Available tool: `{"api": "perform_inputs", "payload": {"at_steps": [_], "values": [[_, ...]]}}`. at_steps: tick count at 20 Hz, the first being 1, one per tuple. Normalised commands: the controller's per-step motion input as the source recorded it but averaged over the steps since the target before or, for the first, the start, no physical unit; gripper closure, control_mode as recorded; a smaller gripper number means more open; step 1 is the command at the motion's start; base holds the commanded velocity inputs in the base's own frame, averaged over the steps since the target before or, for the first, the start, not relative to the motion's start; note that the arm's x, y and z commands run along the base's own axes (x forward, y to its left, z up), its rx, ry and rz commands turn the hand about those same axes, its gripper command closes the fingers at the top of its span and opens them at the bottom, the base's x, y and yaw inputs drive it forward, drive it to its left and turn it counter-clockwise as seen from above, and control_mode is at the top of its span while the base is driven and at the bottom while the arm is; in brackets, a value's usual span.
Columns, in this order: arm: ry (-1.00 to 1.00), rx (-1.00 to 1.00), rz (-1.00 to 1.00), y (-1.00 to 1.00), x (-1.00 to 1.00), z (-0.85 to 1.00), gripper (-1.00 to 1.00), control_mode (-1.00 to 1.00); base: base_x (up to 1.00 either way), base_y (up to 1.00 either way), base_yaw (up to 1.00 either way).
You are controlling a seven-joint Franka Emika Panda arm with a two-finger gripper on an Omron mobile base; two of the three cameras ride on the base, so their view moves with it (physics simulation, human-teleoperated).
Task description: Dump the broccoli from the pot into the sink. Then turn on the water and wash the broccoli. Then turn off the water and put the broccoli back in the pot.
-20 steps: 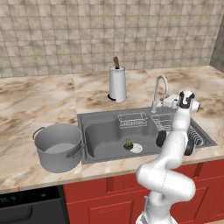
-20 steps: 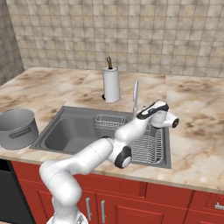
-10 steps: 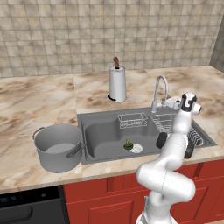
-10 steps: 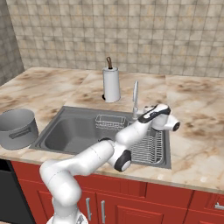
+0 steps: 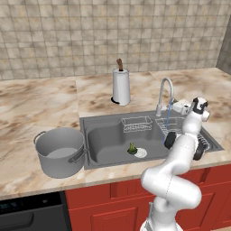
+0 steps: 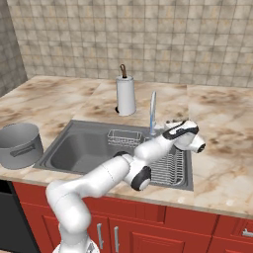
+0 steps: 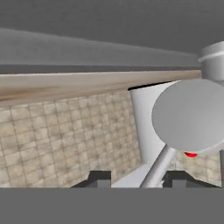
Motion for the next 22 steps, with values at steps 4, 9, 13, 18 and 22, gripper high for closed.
{"api": "perform_inputs", "payload": {"at_steps": [4, 9, 13, 18, 22], "values": [[-0.4, -0.07, -0.01, -0.17, -0.92, 0.18, 1.0, -1.0, 0.0, 0.0, 0.0], [-0.41, -0.09, -0.03, -0.23, -1.0, 0.54, 1.0, -1.0, 0.0, 0.0, 0.0], [-0.41, -0.42, -0.09, 0.04, -1.0, 0.34, 1.0, -1.0, 0.0, 0.0, 0.0], [-0.43, -0.77, -0.2, 0.47, -1.0, 0.0, 1.0, -1.0, 0.0, 0.0, 0.0], [-0.38, -0.87, -0.21, 0.43, -1.0, 0.0, 1.0, -1.0, 0.0, 0.0, 0.0]]}}
